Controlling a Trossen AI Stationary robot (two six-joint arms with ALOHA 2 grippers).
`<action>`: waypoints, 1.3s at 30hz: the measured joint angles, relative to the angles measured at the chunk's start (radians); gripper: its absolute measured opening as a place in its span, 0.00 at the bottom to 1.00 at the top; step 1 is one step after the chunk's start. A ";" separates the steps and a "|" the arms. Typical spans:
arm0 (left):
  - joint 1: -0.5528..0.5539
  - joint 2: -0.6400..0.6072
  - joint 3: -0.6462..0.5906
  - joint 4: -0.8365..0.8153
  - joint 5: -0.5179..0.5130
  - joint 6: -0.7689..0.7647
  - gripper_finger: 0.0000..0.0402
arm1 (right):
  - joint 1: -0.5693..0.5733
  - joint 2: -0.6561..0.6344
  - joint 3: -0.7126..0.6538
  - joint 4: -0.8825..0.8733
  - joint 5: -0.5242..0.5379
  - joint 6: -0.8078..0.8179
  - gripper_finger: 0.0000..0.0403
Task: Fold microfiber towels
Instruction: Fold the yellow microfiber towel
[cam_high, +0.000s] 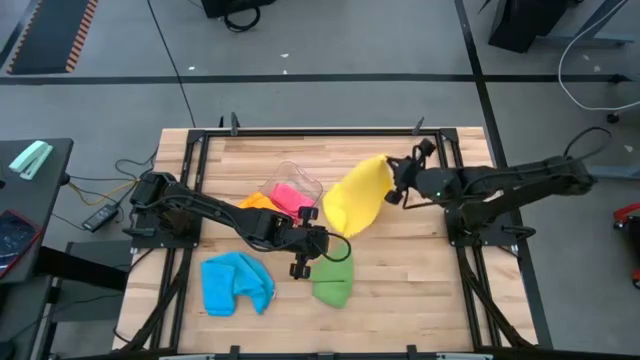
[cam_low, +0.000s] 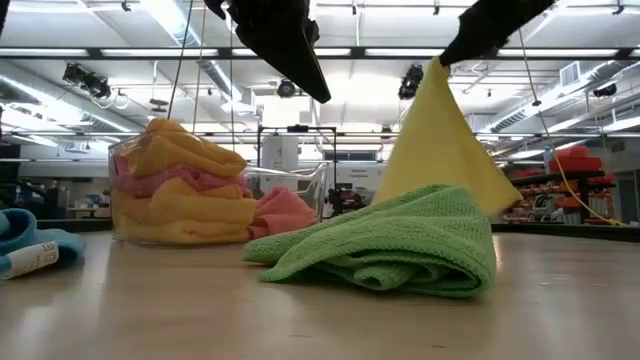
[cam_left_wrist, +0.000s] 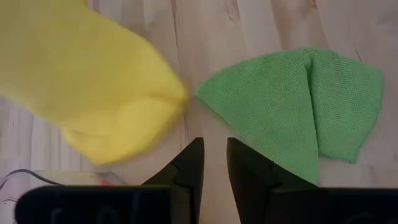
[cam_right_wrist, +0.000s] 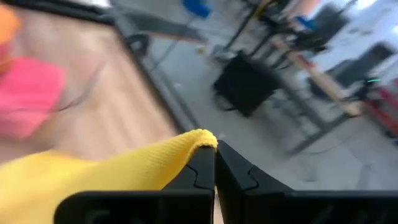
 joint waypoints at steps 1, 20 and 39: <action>0.000 0.000 0.000 0.000 -0.003 0.000 0.20 | 0.000 0.000 0.000 -0.027 -0.039 0.026 0.02; 0.005 0.000 0.000 0.010 -0.017 0.000 0.20 | -0.023 0.071 -0.001 -0.425 -0.179 0.442 0.16; 0.005 -0.002 0.000 0.010 -0.017 0.001 0.20 | -0.112 0.073 0.048 -0.490 -0.273 0.629 0.25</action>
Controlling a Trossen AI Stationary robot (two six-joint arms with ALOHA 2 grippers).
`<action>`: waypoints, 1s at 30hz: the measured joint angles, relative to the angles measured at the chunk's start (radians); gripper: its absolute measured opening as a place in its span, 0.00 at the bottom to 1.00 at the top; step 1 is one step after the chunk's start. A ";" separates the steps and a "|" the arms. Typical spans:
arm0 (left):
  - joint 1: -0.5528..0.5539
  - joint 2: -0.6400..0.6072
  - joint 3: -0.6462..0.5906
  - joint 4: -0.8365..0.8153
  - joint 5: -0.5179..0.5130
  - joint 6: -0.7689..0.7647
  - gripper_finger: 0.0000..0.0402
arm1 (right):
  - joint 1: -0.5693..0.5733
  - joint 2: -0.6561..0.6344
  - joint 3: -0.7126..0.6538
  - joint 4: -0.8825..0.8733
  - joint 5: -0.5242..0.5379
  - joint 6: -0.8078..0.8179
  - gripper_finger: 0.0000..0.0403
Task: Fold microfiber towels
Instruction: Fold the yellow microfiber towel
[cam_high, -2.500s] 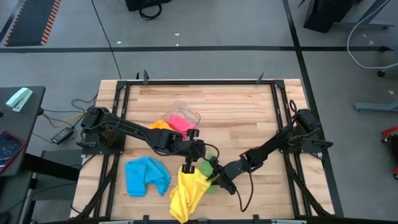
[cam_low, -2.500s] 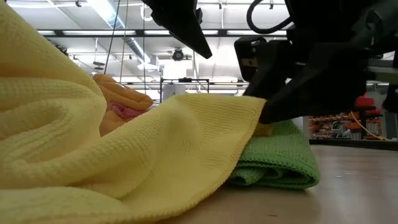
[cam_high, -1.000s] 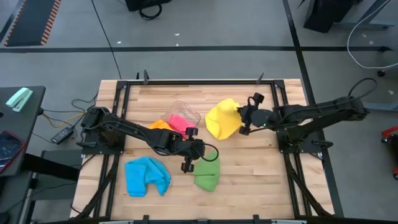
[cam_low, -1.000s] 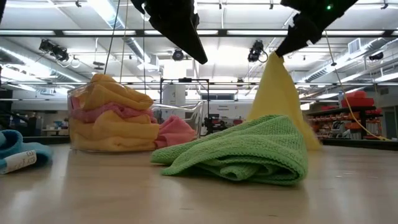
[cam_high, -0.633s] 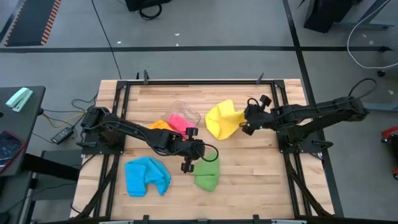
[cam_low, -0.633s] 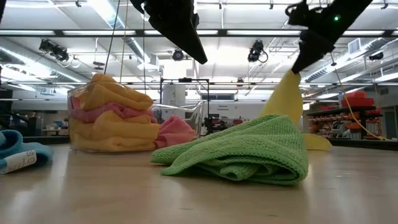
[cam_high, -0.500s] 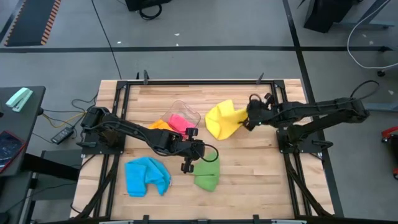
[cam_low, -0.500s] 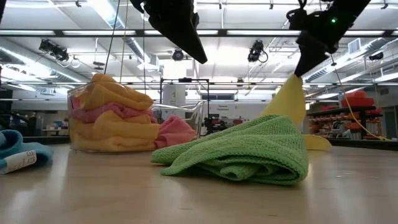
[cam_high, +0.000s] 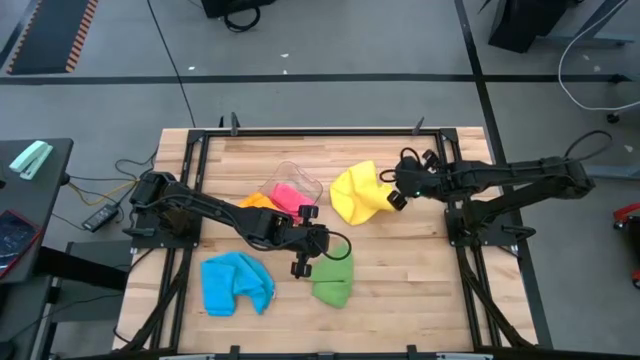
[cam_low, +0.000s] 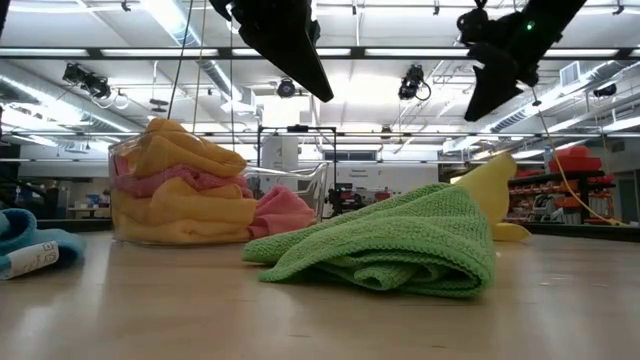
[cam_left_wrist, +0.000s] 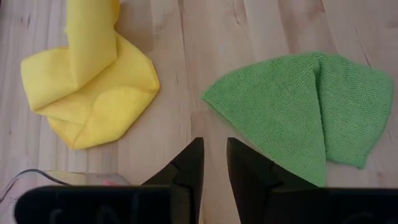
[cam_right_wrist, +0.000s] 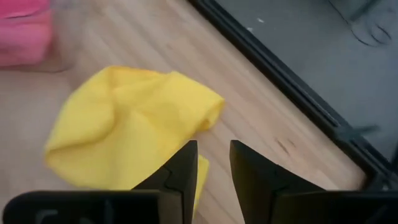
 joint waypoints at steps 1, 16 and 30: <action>0.000 0.000 0.000 0.000 0.000 0.000 0.20 | 0.005 0.003 0.000 0.019 -0.009 -0.030 0.25; 0.000 0.000 0.000 0.000 0.000 -0.001 0.19 | 0.018 0.324 -0.009 0.518 -0.215 -0.560 0.26; -0.001 0.000 0.000 -0.008 0.000 -0.002 0.20 | -0.096 0.518 -0.001 0.524 -0.422 -0.570 0.42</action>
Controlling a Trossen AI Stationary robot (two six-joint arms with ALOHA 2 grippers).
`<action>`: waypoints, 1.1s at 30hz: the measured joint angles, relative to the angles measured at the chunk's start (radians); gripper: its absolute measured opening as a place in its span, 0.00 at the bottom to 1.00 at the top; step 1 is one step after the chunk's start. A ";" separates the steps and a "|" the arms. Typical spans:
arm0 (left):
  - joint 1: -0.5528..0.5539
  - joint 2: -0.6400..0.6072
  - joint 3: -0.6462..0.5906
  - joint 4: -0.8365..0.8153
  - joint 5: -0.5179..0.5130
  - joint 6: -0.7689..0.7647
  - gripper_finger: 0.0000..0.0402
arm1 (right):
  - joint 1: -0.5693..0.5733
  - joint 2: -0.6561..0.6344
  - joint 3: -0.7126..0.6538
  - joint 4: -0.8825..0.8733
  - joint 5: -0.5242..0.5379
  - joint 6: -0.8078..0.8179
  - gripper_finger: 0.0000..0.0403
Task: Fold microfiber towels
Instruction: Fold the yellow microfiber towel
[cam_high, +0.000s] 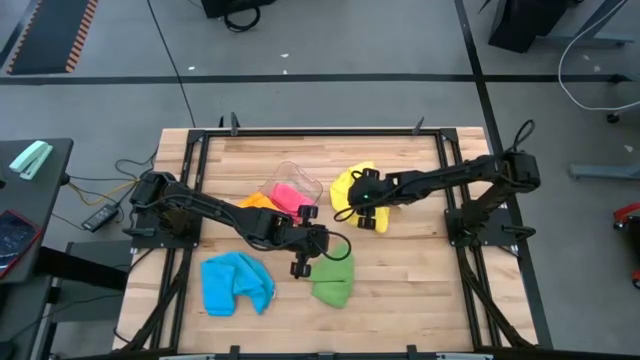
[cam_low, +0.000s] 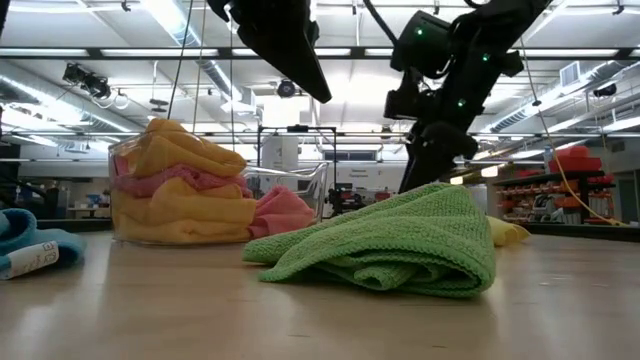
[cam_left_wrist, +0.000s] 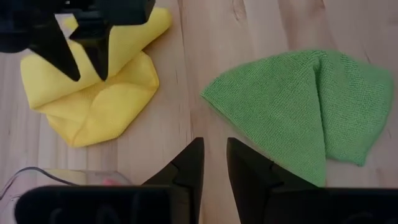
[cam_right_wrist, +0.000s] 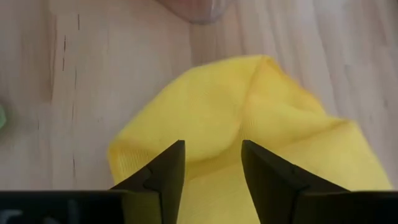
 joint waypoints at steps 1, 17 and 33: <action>0.000 0.000 0.000 -0.003 0.000 0.000 0.20 | 0.000 0.005 0.000 -0.002 0.000 0.010 0.43; 0.000 0.000 0.000 -0.033 0.000 -0.027 0.20 | 0.038 0.121 0.000 0.006 0.060 -0.020 0.46; 0.000 0.000 0.000 -0.037 0.000 -0.027 0.19 | 0.037 0.133 0.000 0.085 0.053 -0.022 0.46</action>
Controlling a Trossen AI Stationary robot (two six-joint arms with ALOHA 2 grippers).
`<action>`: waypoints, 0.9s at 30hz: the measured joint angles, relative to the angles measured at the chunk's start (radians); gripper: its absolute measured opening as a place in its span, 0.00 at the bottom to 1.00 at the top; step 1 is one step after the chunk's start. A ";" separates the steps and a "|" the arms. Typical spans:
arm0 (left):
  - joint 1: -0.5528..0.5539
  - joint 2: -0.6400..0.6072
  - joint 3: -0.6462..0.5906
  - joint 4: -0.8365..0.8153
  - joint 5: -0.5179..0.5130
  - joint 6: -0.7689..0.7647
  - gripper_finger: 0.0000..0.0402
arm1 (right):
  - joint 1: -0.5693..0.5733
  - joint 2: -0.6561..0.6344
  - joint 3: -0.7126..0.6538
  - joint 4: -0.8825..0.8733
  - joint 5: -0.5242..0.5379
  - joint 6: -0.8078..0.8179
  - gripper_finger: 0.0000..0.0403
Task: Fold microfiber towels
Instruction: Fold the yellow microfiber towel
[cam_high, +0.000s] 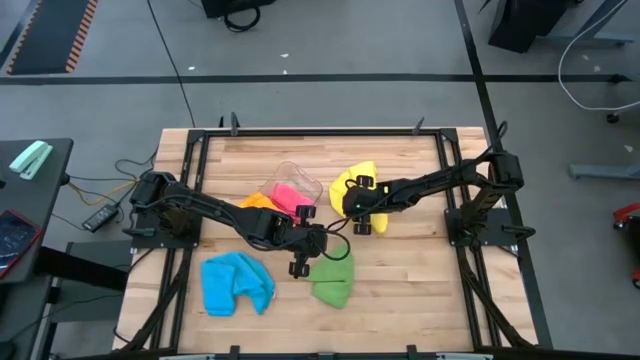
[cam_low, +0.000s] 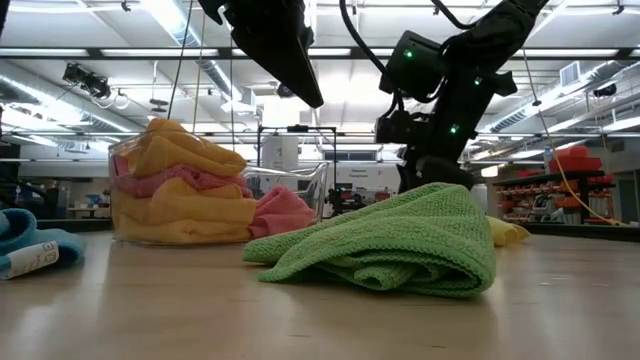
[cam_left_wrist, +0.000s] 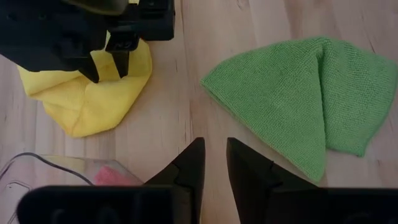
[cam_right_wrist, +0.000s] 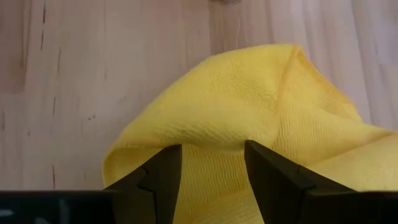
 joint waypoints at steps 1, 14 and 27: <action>0.000 0.000 0.000 0.000 0.000 0.000 0.18 | 0.000 0.000 0.000 0.000 0.000 -0.005 0.46; 0.000 0.000 0.000 0.000 0.000 0.000 0.19 | -0.032 0.000 0.000 0.086 0.000 -0.103 0.33; 0.000 0.002 0.000 0.000 0.000 0.000 0.20 | -0.032 0.000 0.000 0.087 -0.045 -0.200 0.01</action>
